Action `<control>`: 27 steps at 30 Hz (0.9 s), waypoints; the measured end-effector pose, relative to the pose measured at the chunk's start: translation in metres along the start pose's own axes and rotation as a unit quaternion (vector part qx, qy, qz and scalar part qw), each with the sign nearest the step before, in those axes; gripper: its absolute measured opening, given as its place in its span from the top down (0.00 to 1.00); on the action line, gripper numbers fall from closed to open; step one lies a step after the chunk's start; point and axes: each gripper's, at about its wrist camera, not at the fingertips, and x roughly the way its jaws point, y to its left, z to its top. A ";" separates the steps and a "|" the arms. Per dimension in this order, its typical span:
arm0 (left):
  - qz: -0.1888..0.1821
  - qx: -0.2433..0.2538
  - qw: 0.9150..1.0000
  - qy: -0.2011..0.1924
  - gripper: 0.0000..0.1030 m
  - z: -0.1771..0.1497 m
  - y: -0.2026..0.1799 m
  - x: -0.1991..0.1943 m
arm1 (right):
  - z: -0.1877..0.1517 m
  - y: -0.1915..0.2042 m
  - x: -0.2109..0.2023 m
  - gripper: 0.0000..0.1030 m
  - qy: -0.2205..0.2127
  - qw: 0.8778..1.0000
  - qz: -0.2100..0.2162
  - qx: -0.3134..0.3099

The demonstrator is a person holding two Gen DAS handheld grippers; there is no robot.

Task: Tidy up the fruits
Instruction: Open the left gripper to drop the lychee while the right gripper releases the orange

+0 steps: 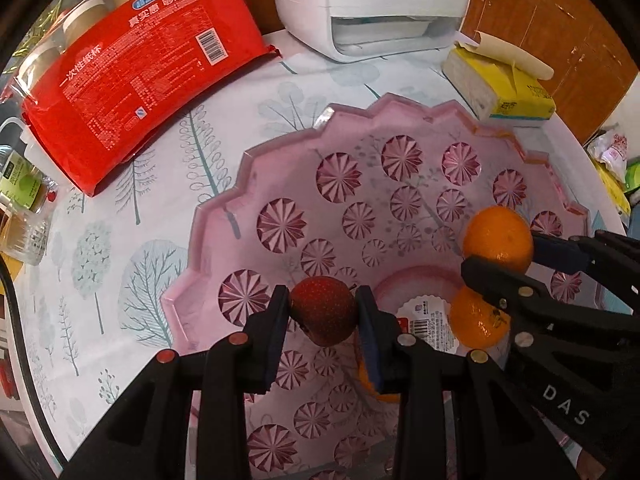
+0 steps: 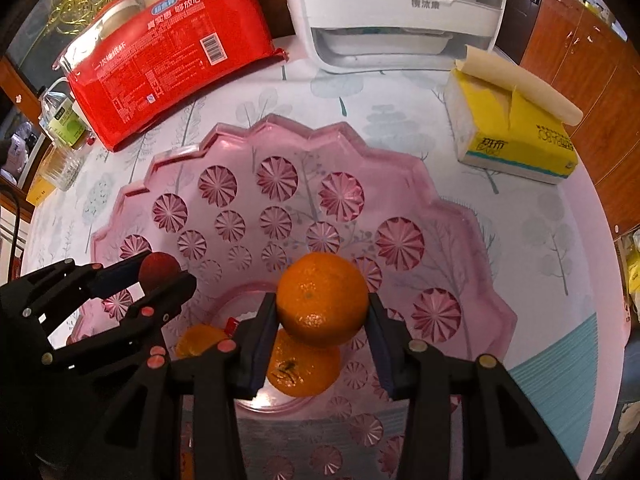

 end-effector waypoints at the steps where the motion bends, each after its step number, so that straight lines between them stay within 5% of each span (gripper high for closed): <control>1: -0.002 0.002 1.000 -0.001 0.65 -0.001 -0.001 0.000 | 0.000 0.000 0.000 0.57 -0.001 1.000 0.002 0.000; 8: -0.007 0.005 1.000 -0.003 0.41 -0.004 -0.001 -0.007 | -0.003 -0.014 0.002 0.57 0.004 1.000 0.001 0.020; 11: -0.026 0.003 1.000 -0.004 0.06 -0.007 -0.003 -0.011 | -0.005 -0.019 0.001 0.54 0.008 0.999 0.017 0.031; 27: -0.007 0.008 1.000 -0.010 0.05 -0.022 -0.009 -0.043 | -0.017 -0.009 -0.024 0.50 -0.003 0.999 0.032 0.023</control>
